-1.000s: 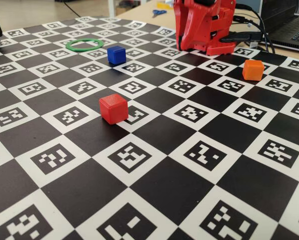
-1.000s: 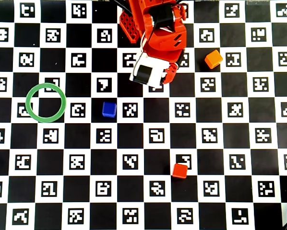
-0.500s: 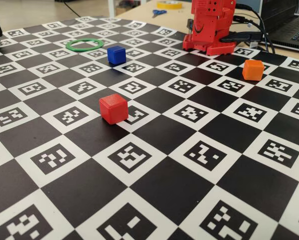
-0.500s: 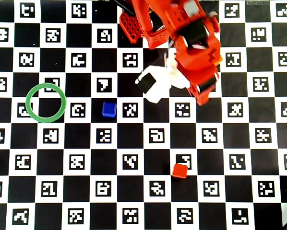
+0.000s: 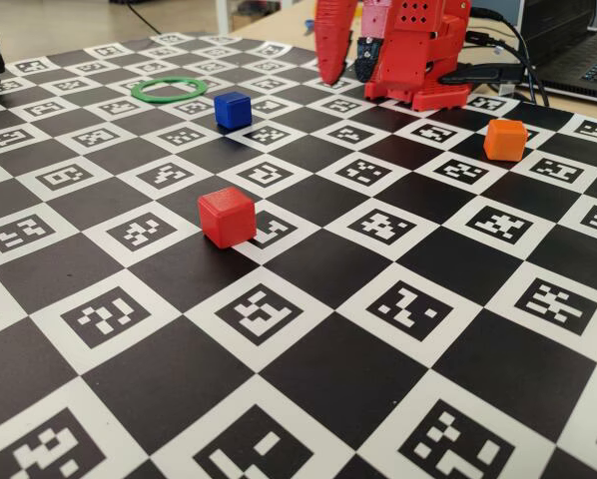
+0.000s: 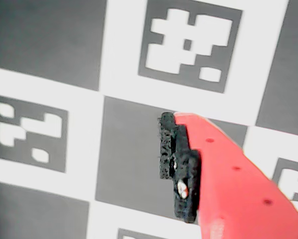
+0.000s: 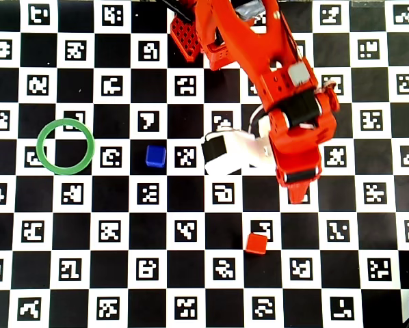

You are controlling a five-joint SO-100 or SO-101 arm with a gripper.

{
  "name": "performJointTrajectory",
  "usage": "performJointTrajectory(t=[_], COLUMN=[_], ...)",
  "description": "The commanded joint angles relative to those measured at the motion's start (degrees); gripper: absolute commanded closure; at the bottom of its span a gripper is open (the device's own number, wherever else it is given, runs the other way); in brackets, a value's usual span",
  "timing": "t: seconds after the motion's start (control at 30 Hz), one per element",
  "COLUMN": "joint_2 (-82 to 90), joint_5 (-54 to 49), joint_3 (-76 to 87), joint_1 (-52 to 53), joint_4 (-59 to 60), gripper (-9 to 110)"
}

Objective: Grab the red cube then put it in the green circle then put the blue cube on top and finally the orange cube on top

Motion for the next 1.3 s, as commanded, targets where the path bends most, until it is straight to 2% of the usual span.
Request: performJointTrajectory(t=[0.0,0.53,1.27], joint_2=[-3.25,-21.53,-30.5], joint_5=[0.44,6.24,6.15], joint_3=[-11.51,-26.02,-29.88], joint_1=[1.05,6.42,9.4], joint_4=[2.81,1.49,-2.2], gripper=[70,70,70])
